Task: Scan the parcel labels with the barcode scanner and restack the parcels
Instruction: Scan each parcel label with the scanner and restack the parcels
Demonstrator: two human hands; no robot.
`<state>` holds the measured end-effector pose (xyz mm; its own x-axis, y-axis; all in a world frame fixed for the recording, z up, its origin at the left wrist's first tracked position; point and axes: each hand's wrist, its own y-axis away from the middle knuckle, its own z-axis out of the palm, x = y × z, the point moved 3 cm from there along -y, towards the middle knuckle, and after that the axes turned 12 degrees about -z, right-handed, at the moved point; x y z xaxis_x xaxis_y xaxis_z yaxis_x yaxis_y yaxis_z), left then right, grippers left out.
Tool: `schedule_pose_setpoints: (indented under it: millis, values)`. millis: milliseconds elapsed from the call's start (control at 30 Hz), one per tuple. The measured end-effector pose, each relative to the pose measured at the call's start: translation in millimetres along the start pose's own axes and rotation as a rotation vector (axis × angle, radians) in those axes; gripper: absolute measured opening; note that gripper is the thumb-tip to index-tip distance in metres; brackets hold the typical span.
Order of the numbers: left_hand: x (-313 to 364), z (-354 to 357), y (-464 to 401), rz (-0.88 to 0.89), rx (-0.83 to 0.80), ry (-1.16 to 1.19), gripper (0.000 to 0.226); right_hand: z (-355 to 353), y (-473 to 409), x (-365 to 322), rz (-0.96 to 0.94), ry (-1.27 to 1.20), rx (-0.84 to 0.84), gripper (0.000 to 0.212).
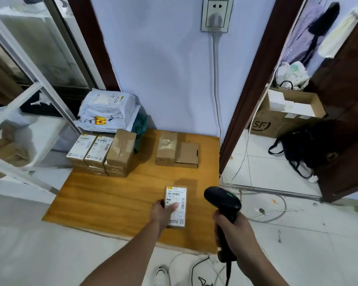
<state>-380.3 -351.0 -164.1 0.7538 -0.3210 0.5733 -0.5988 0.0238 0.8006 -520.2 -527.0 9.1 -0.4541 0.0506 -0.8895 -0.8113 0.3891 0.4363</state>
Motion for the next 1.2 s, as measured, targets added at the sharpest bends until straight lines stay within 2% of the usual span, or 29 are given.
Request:
schedule_pose_setpoints:
  millis: [333, 467, 533, 633, 700, 833, 967, 1200]
  values:
    - [-23.5, 5.4, -64.7, -0.012, 0.086, -0.07, 0.038, 28.4, -18.7, 12.5, 0.003, 0.052, -0.04, 0.023]
    - [-61.3, 2.6, -131.3, 0.028, 0.167, -0.139, 0.085, 33.7, -23.7, 12.4, 0.002, 0.052, -0.038, 0.026]
    - [-61.9, 1.1, -135.7, 0.02, 0.167, -0.144, 0.092, 35.5, -25.0, 10.1, 0.002, 0.043, -0.036, 0.024]
    - [-12.2, -4.0, -75.5, 0.083, 0.206, -0.221, 0.071, 37.6, -25.0, 4.6, 0.004, 0.037, -0.034, 0.025]
    - [26.6, -8.1, -56.6, 0.175, 0.27, -0.307, 0.066, 38.5, -26.4, -1.9, 0.0, 0.031, -0.035, 0.026]
    - [112.8, -13.5, -53.2, 0.314, 0.398, -0.409, 0.08, 36.6, -37.1, -9.2, 0.007, 0.028, -0.002, 0.024]
    - [185.5, -5.6, -77.1, 0.336, 0.523, -0.472, 0.1, 35.1, -53.5, -9.3, 0.035, -0.013, 0.069, 0.017]
    - [201.6, 16.0, -135.3, 0.258, 0.537, -0.68, 0.117, 39.3, -82.9, -9.8, 0.066, 0.015, 0.111, 0.016]
